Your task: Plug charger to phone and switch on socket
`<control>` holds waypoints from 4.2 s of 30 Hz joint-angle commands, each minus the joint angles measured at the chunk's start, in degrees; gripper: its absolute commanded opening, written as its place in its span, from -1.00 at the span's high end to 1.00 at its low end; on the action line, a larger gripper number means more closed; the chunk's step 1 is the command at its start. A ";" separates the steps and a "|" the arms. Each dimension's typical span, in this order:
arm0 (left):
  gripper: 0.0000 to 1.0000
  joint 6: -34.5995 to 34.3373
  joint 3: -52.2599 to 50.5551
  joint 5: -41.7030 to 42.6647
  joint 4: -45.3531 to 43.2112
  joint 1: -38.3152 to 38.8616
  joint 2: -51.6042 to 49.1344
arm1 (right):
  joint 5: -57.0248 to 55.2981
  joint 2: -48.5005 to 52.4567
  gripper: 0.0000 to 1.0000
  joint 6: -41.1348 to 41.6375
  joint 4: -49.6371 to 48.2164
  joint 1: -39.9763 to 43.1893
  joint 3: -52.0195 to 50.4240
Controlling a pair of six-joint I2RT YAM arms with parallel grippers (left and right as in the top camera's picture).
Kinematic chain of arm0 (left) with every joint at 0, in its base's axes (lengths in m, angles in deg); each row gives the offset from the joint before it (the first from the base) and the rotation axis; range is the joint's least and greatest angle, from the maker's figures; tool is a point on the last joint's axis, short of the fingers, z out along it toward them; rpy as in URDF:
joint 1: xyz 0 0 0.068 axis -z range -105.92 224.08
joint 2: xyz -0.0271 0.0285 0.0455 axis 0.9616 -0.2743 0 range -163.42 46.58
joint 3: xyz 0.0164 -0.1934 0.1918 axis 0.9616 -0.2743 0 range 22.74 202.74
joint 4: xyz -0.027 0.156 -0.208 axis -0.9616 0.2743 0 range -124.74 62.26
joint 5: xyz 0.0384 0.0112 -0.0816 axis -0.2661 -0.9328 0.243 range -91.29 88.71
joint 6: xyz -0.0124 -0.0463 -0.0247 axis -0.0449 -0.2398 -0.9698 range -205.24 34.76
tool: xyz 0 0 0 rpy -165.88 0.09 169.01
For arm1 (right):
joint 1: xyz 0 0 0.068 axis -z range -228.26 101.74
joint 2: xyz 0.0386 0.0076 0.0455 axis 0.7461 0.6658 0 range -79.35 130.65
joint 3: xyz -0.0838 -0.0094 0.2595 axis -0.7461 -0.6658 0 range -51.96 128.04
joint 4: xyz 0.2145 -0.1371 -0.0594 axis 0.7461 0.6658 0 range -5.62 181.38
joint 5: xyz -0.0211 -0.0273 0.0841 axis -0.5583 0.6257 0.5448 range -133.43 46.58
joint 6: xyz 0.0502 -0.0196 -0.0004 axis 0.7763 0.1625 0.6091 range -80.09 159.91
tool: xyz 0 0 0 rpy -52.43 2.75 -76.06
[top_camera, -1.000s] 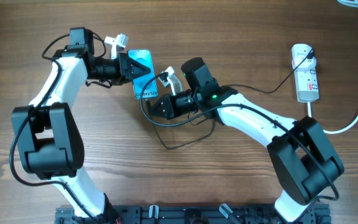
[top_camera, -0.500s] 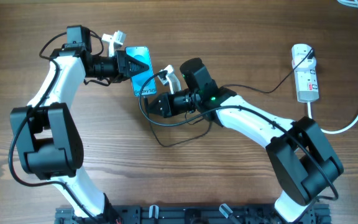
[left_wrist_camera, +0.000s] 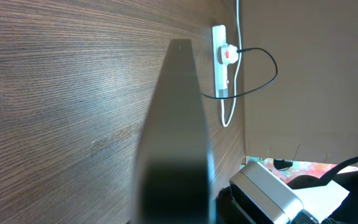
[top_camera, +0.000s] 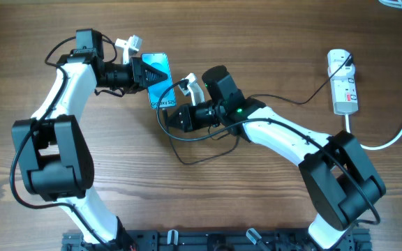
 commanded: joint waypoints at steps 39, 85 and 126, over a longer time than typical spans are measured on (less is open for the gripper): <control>0.92 0.48 -0.50 2.23 0.94 0.48 -0.33 | -8.72 -10.25 -0.18 -3.28 20.52 5.49 1.31; 0.92 0.48 -0.50 2.93 1.60 4.98 -0.33 | -25.46 -8.66 -0.15 6.75 14.99 -8.92 -0.02; 0.92 0.96 -0.50 7.41 1.60 5.05 -0.33 | -16.33 -6.82 0.91 8.92 5.95 -4.66 0.24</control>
